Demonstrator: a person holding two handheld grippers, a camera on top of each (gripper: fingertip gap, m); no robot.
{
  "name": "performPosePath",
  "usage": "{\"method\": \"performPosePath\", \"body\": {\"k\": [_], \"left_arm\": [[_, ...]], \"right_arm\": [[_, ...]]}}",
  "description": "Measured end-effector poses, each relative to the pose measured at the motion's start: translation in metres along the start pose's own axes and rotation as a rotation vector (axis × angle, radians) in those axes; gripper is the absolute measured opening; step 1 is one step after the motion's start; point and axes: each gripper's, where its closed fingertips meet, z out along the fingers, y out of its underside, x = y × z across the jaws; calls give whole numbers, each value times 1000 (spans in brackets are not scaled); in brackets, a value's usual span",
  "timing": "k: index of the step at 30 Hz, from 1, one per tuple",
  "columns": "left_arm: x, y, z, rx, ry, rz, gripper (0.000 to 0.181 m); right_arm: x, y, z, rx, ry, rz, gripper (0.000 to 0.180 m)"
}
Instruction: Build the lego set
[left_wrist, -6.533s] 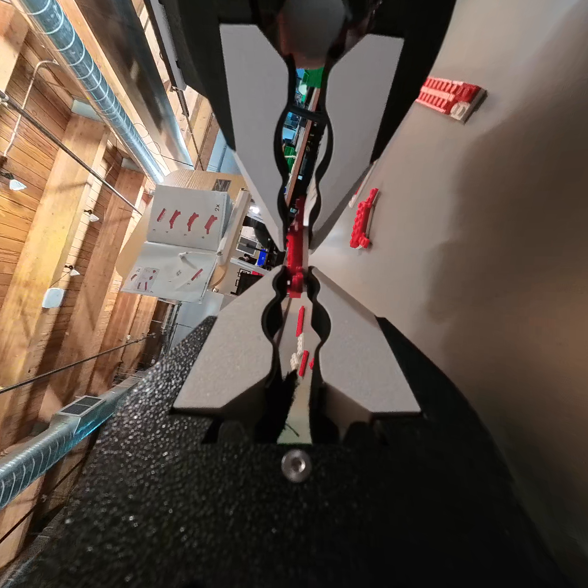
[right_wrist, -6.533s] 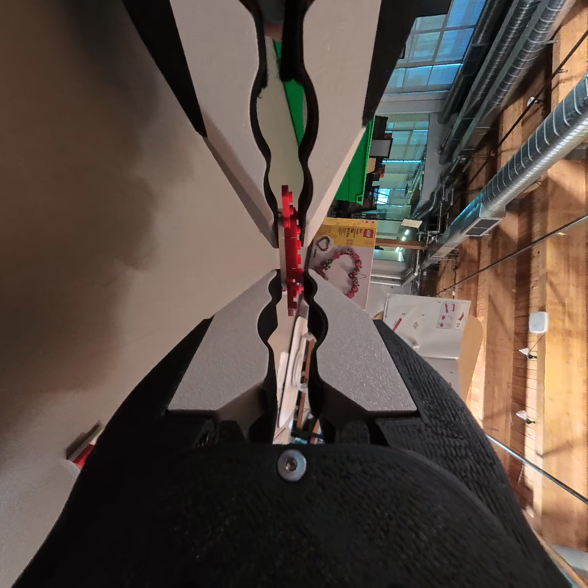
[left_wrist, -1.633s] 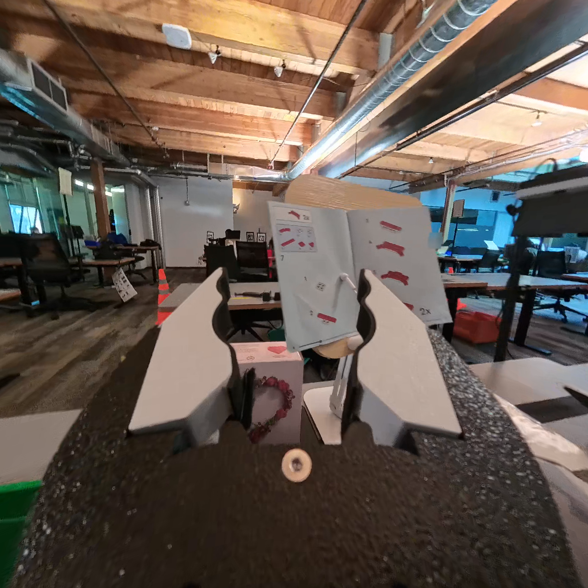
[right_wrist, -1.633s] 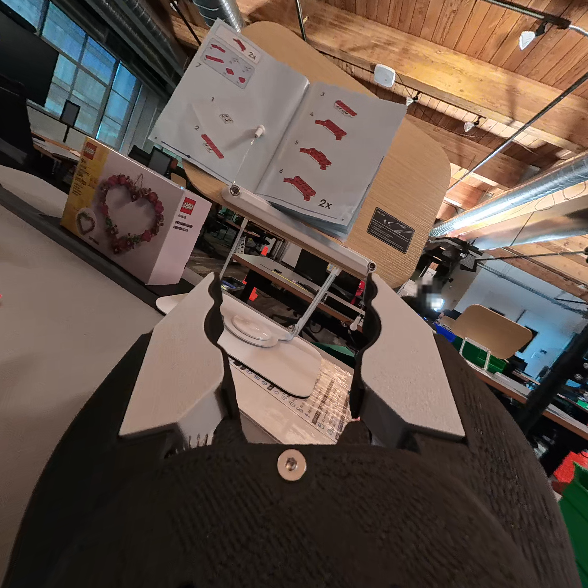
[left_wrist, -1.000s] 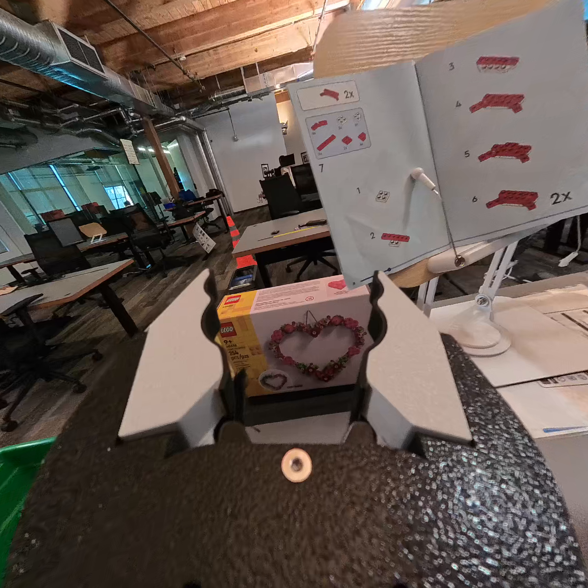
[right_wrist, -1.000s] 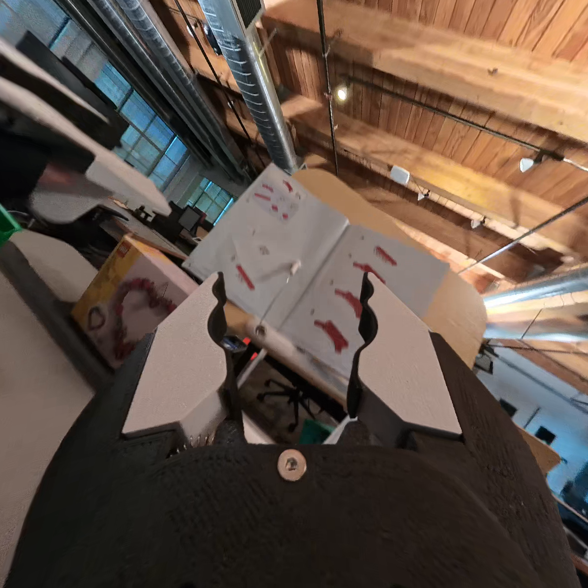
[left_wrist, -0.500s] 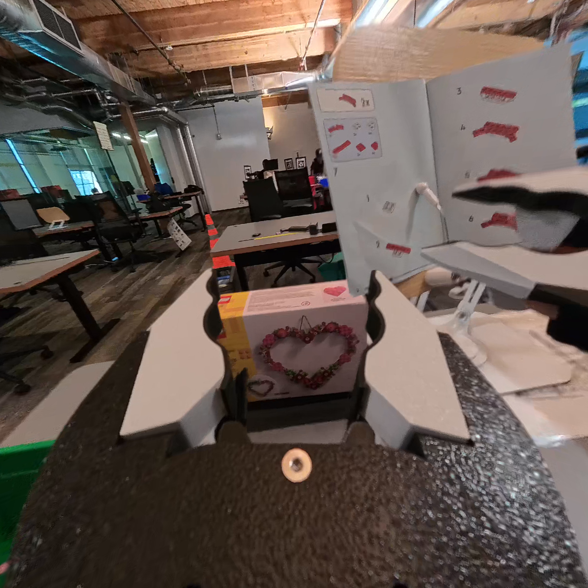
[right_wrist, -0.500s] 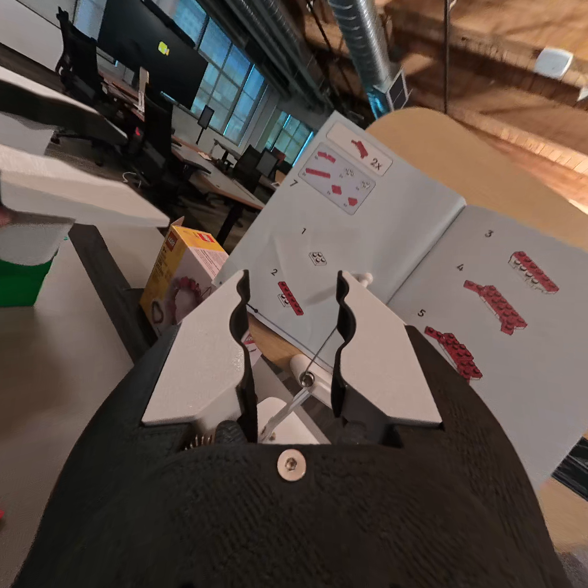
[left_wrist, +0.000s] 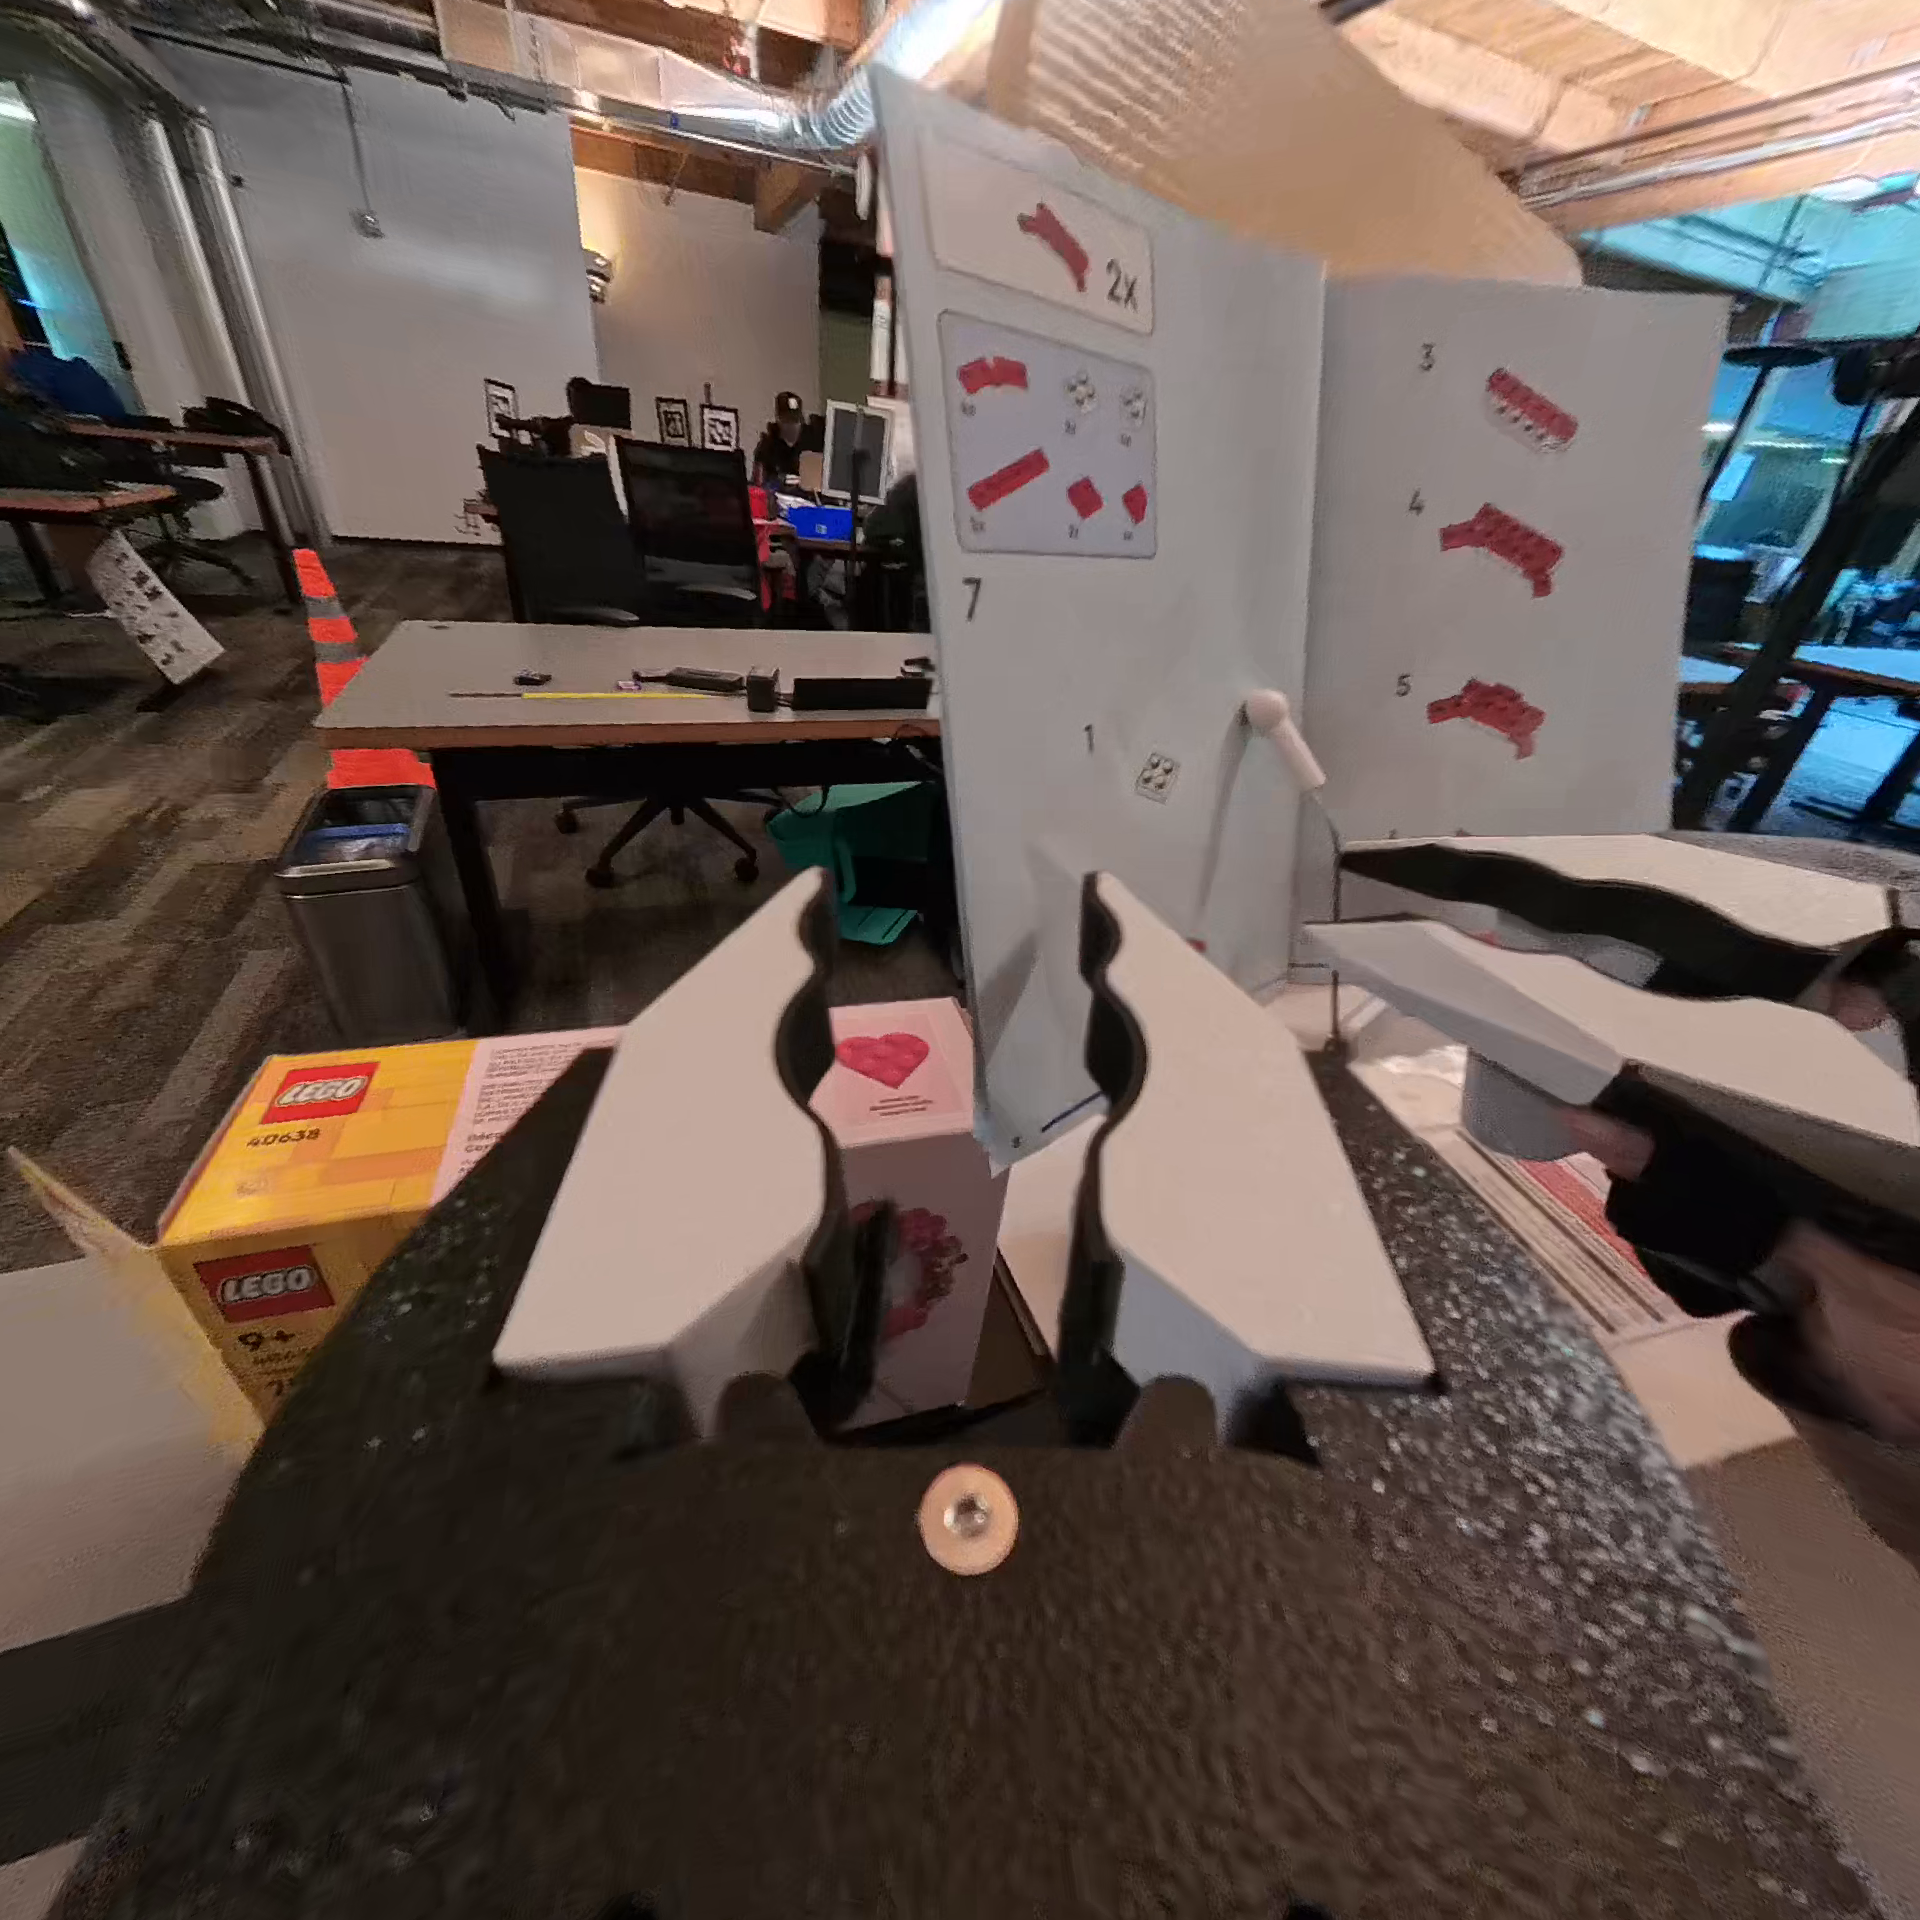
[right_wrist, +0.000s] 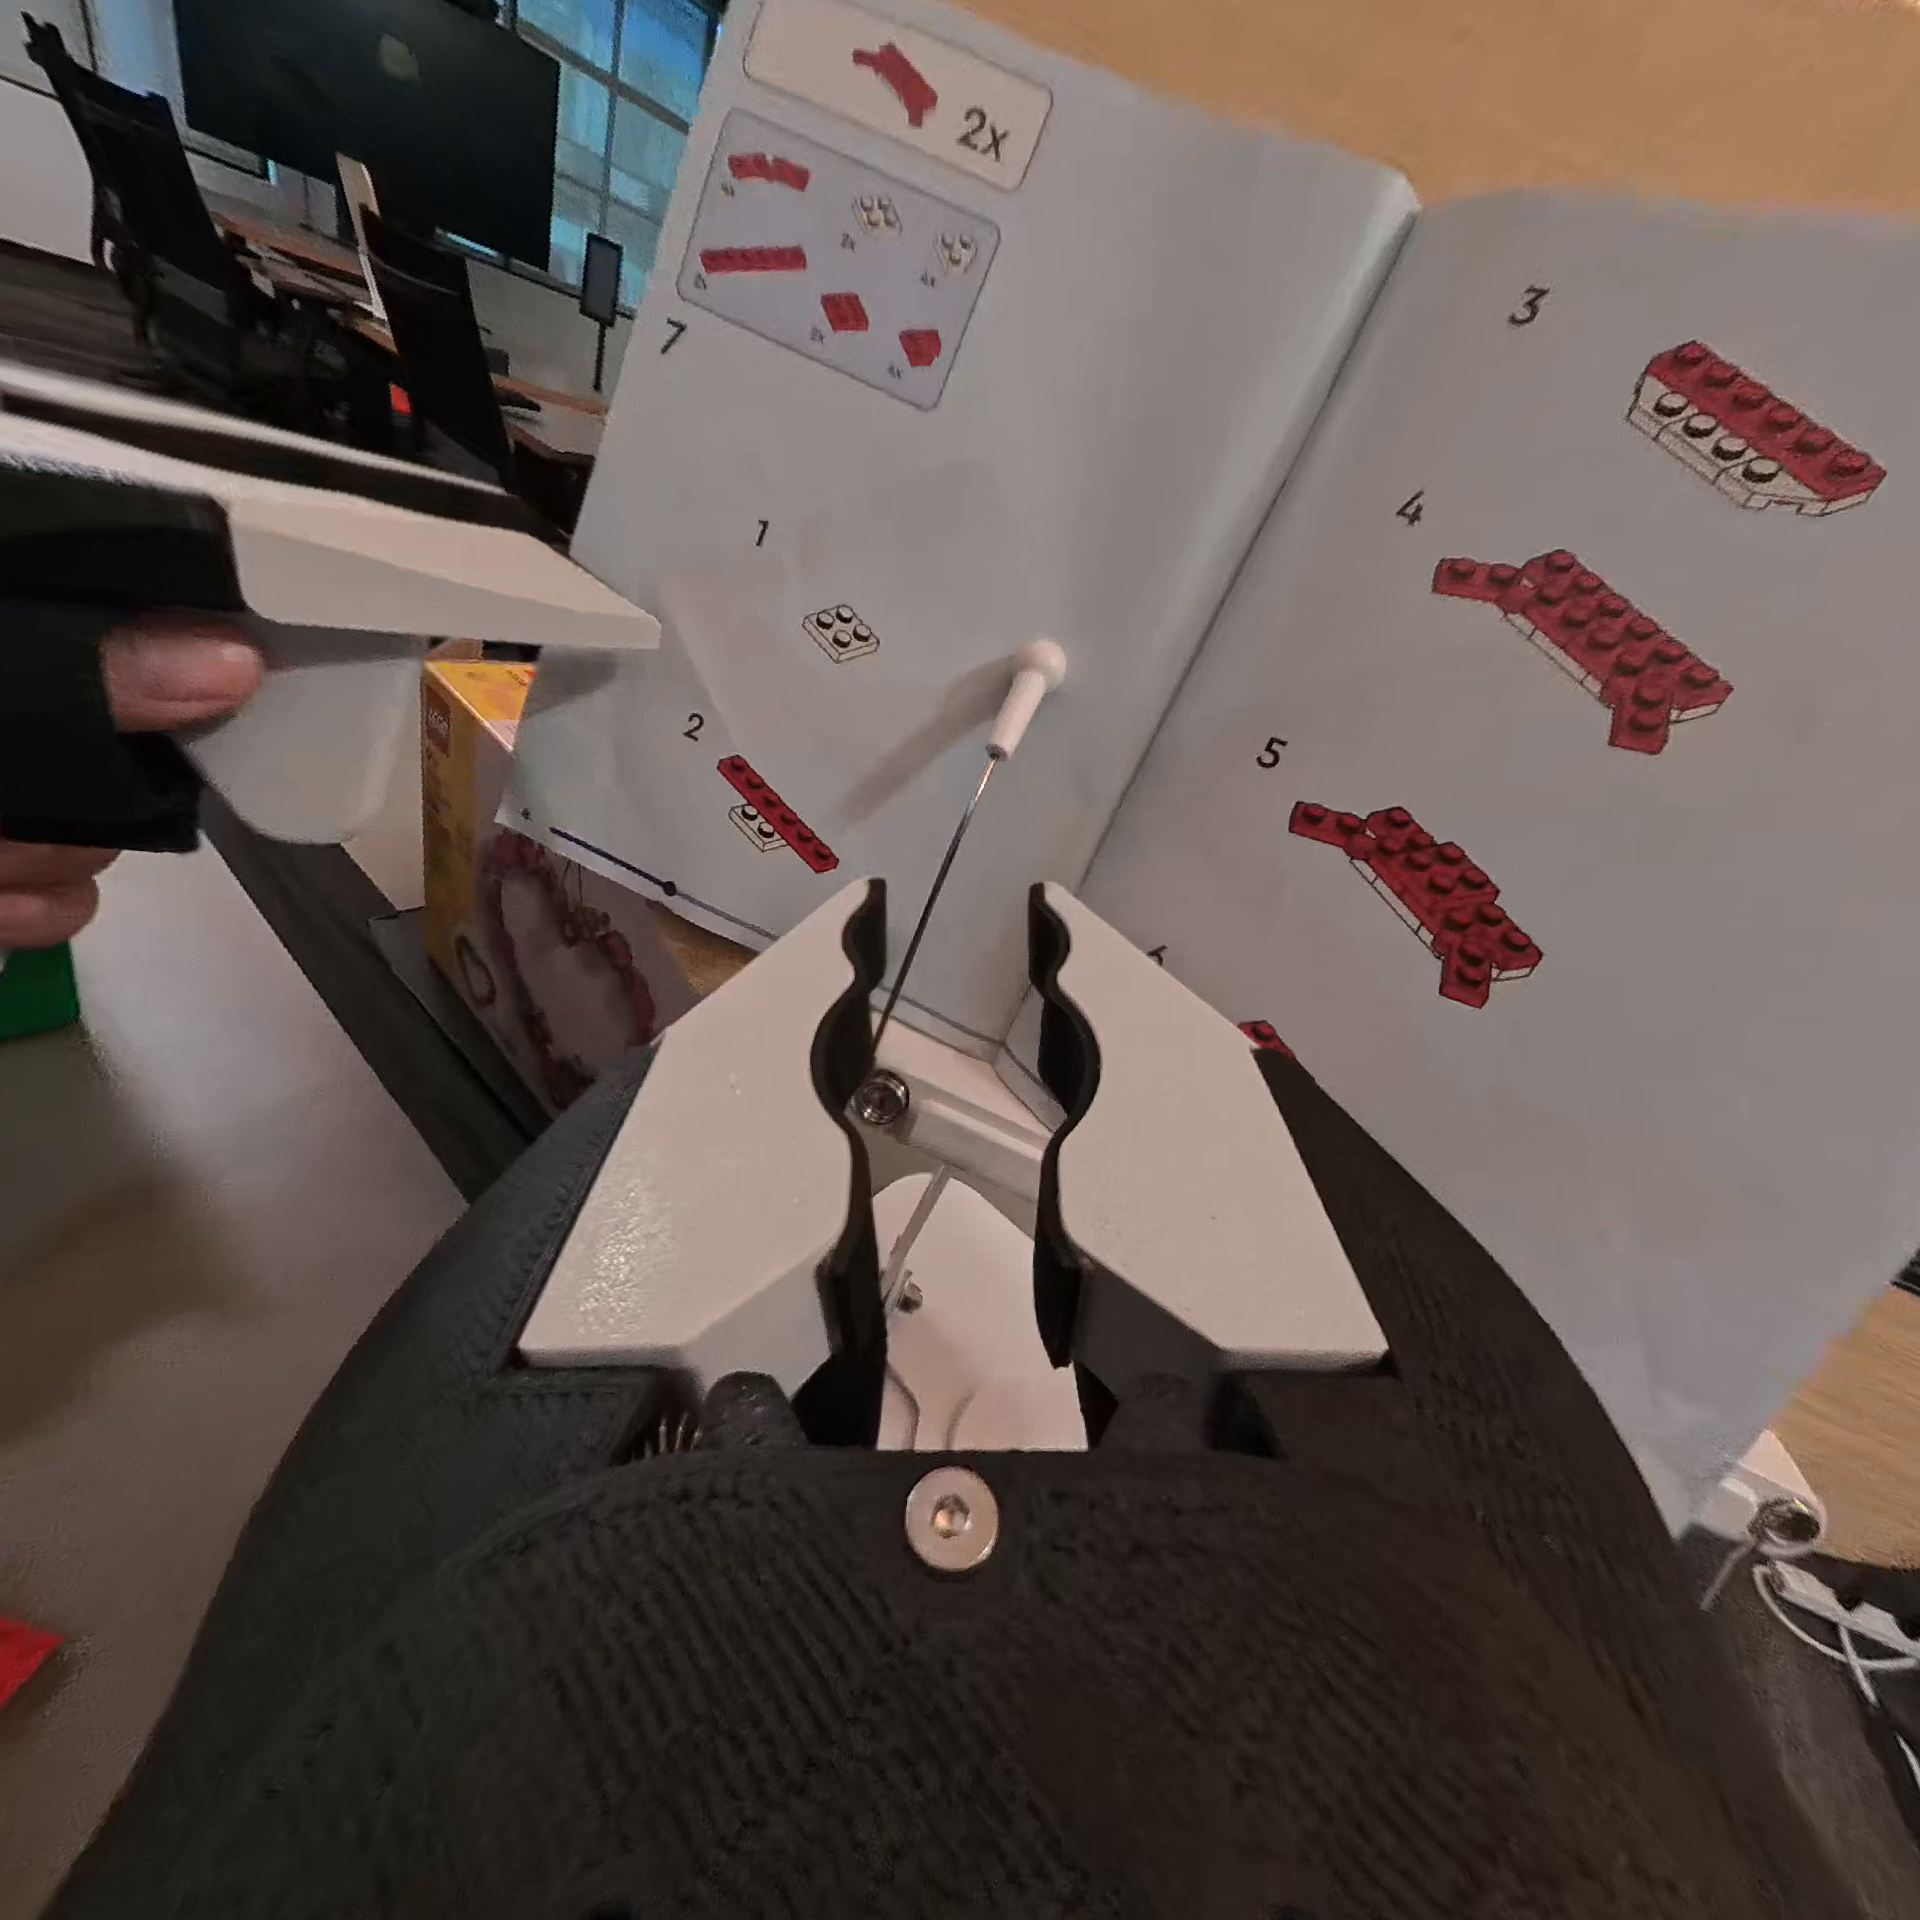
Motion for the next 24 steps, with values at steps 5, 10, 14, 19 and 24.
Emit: {"method": "performPosePath", "body": {"k": [5,10,14,19,24], "left_arm": [[6,-3,2,44,-16,76,5],[12,-8,0,70,-27,139,0],[11,-7,1,76,-35,138,0],[11,-4,3,65,-33,143,0],[10,-5,1,69,-49,156,0]], "right_arm": [[-4,-2,4,26,19,-128,3],[-19,-1,4,32,14,-511,2],[-41,9,3,50,-1,-927,1],[-58,38,2,42,-56,-1382,0],[-65,26,-9,193,5,-1426,14]]}}
